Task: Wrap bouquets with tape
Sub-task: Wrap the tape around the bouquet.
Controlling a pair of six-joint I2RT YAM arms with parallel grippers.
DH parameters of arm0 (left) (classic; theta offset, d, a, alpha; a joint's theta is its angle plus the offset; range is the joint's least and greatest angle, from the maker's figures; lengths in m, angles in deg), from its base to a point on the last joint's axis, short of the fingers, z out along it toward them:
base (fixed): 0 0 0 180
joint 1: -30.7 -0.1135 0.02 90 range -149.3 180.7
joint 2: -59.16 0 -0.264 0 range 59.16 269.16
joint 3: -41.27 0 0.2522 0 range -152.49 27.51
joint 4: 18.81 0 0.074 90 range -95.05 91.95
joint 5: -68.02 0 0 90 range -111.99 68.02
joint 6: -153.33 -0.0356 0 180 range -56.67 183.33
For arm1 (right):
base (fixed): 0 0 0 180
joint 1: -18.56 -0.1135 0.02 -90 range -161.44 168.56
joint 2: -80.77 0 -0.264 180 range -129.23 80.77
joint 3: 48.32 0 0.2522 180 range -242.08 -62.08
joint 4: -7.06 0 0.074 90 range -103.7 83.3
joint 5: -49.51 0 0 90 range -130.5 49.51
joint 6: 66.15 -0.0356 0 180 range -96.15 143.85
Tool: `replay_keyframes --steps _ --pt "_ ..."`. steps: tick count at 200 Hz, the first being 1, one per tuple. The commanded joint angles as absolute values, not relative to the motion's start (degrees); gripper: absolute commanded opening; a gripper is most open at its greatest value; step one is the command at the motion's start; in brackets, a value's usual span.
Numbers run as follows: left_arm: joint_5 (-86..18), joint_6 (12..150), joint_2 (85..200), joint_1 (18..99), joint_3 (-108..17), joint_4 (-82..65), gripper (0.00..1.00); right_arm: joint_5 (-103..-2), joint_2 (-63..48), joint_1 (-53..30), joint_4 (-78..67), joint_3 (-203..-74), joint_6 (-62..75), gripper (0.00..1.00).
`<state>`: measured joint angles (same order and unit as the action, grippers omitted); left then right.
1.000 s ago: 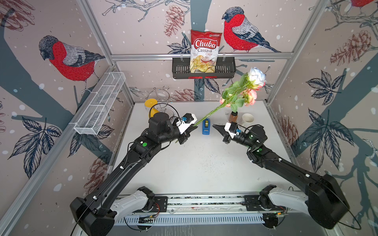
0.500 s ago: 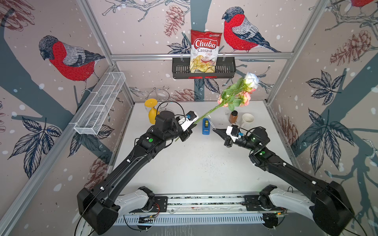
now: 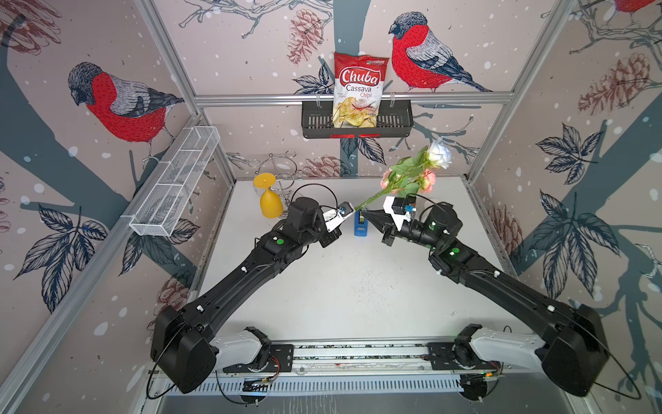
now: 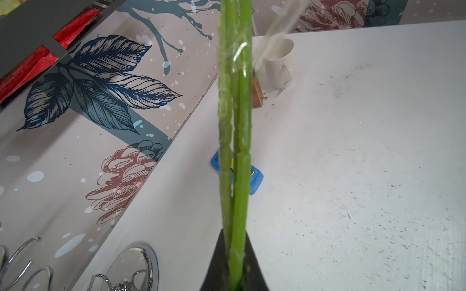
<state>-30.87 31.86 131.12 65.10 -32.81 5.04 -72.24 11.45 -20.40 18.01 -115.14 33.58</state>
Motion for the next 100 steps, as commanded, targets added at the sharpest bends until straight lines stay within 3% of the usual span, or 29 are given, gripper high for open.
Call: replay_keyframes --steps 1,100 --pt "-23.08 28.25 131.15 65.85 -31.14 2.49 0.0 -70.13 10.02 -20.73 15.7 -119.2 29.42 0.0" --pt "-16.74 17.94 130.75 70.62 -26.74 2.42 0.0 -53.06 -7.43 -21.88 -6.59 -140.7 26.94 0.0"
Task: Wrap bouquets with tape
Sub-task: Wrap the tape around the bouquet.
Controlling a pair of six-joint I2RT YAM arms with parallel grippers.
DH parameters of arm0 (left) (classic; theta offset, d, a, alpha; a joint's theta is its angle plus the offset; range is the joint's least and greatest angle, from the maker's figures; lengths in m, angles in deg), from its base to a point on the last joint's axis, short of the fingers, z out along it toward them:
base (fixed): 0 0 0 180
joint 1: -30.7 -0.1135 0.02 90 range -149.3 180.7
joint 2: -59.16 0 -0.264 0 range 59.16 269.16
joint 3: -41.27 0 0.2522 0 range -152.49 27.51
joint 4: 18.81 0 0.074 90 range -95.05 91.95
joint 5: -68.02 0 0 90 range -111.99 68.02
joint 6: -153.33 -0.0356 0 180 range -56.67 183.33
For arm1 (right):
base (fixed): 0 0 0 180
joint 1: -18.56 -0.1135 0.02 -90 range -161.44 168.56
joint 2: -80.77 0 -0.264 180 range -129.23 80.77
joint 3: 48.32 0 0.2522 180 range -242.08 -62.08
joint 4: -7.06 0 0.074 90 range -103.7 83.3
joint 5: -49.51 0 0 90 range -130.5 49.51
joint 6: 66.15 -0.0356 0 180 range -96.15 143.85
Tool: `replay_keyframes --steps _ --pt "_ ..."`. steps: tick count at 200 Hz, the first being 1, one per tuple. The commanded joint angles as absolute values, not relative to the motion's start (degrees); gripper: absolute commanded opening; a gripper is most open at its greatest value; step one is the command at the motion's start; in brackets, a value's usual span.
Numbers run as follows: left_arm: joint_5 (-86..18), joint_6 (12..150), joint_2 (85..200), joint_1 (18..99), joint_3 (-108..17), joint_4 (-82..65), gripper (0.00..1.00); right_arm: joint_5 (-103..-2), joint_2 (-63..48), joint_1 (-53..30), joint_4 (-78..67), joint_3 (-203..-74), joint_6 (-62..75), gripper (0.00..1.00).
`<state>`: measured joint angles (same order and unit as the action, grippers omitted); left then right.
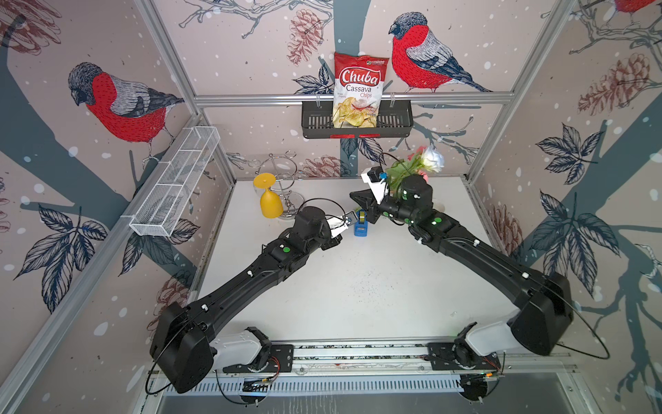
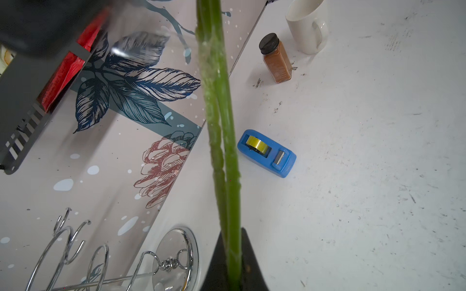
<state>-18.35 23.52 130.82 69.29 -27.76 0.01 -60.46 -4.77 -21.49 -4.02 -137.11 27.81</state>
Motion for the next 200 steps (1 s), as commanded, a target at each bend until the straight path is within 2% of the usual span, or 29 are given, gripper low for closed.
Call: replay_keyframes --steps 1,23,43,59,81,101,116,162,186,200 --pt "-16.77 17.83 130.73 70.66 -26.73 2.42 0.0 -52.8 -7.59 -21.92 -6.69 -140.85 26.98 0.01" --pt "-16.28 16.58 129.66 71.31 -25.85 1.19 0.0 -48.17 -10.45 -22.25 -10.21 -144.37 27.34 0.03" --pt "-16.28 16.74 128.44 71.41 -25.45 -0.32 0.0 -43.82 -12.53 -22.66 -12.51 -146.94 27.76 0.15" --pt "-16.73 16.73 127.65 71.4 -25.06 -0.69 0.0 -40.05 -14.07 -22.92 -14.33 -149.25 28.44 0.19" --pt "-16.63 17.1 127.23 71.4 -24.97 -0.41 0.0 -34.99 -15.67 -22.91 -15.89 -152.87 29.43 0.41" --pt "-17.66 19.29 127.02 71.65 -25.46 0.73 0.0 -32.32 -17.31 -22.9 -17.45 -156.96 31.4 0.47" --pt "-19.26 20.0 126.43 71.91 -25.28 1.03 0.0 -30.11 -18.76 -22.84 -18.18 -160.47 32.29 0.58" --pt "-21.78 18.36 125.6 72.36 -23.78 0.87 0.0 -33.12 -23.45 -22.99 -24.16 -172.04 34.05 0.58" --pt "-21.22 17.31 125.5 72.36 -23.49 0.44 0.0 -35.86 -23.37 -23.01 -27.04 -174.13 33.71 0.54" --pt "-20.68 17.56 125.39 72.36 -23.47 -0.18 0.0 -34.95 -22.4 -22.97 -27.09 -173.51 33.63 0.56"
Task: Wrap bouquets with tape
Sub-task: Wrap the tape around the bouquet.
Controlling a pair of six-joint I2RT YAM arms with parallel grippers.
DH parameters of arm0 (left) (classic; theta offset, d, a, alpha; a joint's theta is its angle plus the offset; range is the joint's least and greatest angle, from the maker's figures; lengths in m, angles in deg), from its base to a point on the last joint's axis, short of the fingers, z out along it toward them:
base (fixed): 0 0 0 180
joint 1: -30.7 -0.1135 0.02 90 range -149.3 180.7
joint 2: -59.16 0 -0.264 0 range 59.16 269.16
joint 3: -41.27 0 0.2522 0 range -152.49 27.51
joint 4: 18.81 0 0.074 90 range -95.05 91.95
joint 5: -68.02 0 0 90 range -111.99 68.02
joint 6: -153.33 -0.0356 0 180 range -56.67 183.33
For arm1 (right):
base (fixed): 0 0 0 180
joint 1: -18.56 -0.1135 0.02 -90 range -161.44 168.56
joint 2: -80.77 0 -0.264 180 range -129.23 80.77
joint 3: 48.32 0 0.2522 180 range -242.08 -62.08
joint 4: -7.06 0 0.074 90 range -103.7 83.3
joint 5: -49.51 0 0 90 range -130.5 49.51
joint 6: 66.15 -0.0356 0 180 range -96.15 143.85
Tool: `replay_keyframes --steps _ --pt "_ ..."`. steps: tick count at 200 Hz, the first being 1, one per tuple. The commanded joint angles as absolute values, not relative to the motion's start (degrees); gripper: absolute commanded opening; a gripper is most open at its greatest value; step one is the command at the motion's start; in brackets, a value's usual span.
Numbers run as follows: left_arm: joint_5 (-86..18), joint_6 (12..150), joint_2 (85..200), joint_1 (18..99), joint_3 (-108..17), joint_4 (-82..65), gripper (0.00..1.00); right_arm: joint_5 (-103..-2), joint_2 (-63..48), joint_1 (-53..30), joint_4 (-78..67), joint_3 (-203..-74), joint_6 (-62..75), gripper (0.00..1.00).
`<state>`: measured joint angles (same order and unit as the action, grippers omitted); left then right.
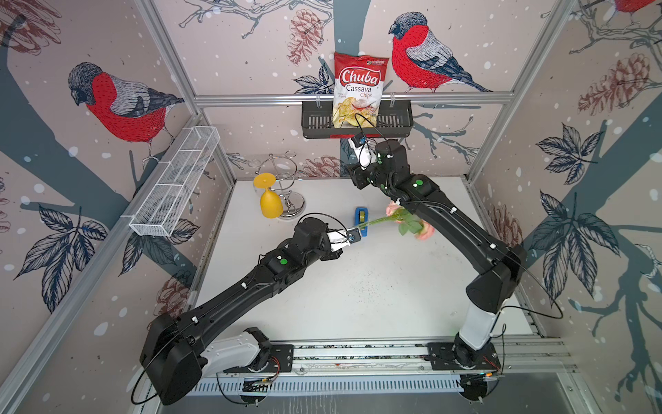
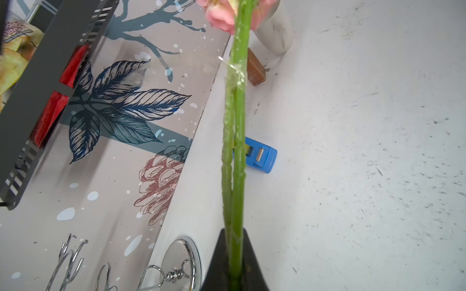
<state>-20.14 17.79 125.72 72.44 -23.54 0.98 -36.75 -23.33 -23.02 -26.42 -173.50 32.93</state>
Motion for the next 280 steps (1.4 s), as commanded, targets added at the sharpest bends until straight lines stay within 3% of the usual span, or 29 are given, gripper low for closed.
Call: replay_keyframes --steps 1,72,93,108,150,191,247,280 --pt "-20.76 17.55 125.36 72.36 -23.47 -0.11 0.0 -34.82 -22.37 -22.99 -27.09 -173.47 33.66 0.56" --pt "-20.89 25.54 126.86 72.36 -25.13 0.02 0.0 -29.83 -8.23 -24.27 -25.07 -167.2 29.97 0.57" --pt "-21.55 32.06 125.7 72.34 -24.64 -3.79 0.0 -30.44 1.69 -25.68 -19.8 -155.9 28.22 0.59" --pt "-21.92 38.26 124.77 72.36 -24.12 -7.64 0.0 -27.84 9.59 -27.35 -13.11 -145.51 25.14 0.69" --pt "-16.44 51.91 124.29 72.41 -22.35 -17.97 0.0 -26.88 22.56 -28.7 -1.47 -125.98 4.82 0.68" --pt "-15.34 55.5 124.84 72.58 -20.14 -27.49 0.0 -29.09 19.76 -30.17 7.66 -121.23 -9.6 0.7" --pt "-14.69 54.1 126.47 73.4 -19.95 -30.73 0.0 -35.37 10.04 -30.13 11.6 -127.92 -16.23 0.7" --pt "-13.17 52.78 126.76 74.46 -20.03 -32.61 0.0 -35.21 4.32 -29.93 8.58 -132.35 -16.63 0.58"
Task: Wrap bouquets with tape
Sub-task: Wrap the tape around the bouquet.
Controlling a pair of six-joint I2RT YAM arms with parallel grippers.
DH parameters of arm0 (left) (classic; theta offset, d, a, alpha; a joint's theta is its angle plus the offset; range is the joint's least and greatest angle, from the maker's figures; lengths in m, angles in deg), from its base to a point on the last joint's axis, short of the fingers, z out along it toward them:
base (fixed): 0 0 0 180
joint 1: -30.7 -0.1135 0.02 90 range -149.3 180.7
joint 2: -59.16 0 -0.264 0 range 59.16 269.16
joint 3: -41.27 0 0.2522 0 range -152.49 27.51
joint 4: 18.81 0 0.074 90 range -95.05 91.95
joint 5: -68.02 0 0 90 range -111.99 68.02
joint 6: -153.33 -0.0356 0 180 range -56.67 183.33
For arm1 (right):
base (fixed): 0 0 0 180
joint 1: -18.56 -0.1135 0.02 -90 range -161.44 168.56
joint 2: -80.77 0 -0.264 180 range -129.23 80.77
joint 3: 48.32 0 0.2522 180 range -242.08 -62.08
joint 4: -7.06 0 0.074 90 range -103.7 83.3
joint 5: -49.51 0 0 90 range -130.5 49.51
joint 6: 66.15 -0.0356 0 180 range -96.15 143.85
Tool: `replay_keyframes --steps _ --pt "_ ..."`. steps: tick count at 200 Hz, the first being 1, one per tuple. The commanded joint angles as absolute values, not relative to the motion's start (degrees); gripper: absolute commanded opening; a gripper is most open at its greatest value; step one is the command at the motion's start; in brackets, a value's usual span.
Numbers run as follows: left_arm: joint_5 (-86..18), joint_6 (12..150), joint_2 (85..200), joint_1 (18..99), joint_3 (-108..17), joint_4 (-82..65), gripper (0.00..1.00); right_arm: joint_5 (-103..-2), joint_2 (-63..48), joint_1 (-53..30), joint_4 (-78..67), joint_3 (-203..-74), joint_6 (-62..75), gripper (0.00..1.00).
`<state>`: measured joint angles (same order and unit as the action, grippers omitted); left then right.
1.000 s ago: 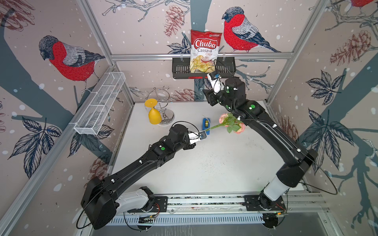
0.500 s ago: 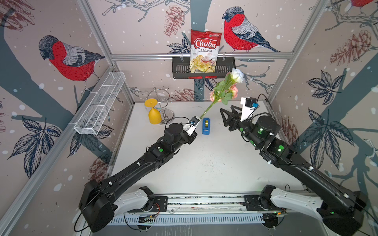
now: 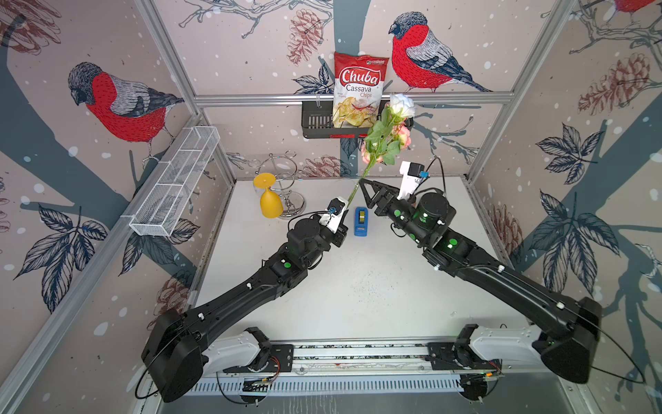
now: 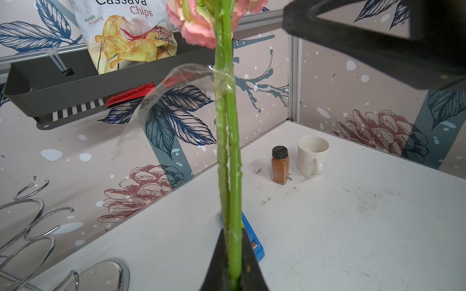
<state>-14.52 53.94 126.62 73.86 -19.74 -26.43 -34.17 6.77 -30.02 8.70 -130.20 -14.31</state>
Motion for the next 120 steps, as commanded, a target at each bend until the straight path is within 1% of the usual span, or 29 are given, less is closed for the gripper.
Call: replay_keyframes --steps 1,49,61,74,87,97,109,120 --pt "-13.14 52.78 126.75 74.47 -20.04 -32.67 0.0 -35.17 4.18 -29.9 8.5 -132.46 -16.65 0.58" --pt "-10.6 51.29 126.99 75.44 -20.08 -34.64 0.0 -31.47 1.25 -29.88 6.98 -133.79 -16.83 0.48" --pt "-10.56 51.43 127.42 75.53 -20.72 -33.69 0.0 -31.57 0.43 -29.98 6.31 -134.69 -16.28 0.48" --pt "-10.54 51.25 127.79 75.53 -20.92 -33.44 0.0 -31.82 -0.06 -30.0 5.95 -135.14 -15.54 0.51" --pt "-10.76 50.87 128.07 75.7 -20.81 -33.52 0.0 -31.57 -0.43 -29.94 5.88 -135.22 -15.01 0.5" --pt "-10.8 50.6 128.14 75.79 -20.84 -33.51 0.0 -31.2 -0.55 -29.95 5.72 -135.29 -14.59 0.46" --pt "-10.82 50.34 128.08 75.86 -20.75 -33.5 0.0 -30.09 -0.68 -29.87 5.27 -135.54 -14.13 0.33" --pt "-10.69 50.23 128.02 75.96 -20.66 -33.48 0.0 -28.99 -0.63 -29.86 4.92 -135.68 -13.66 0.26"
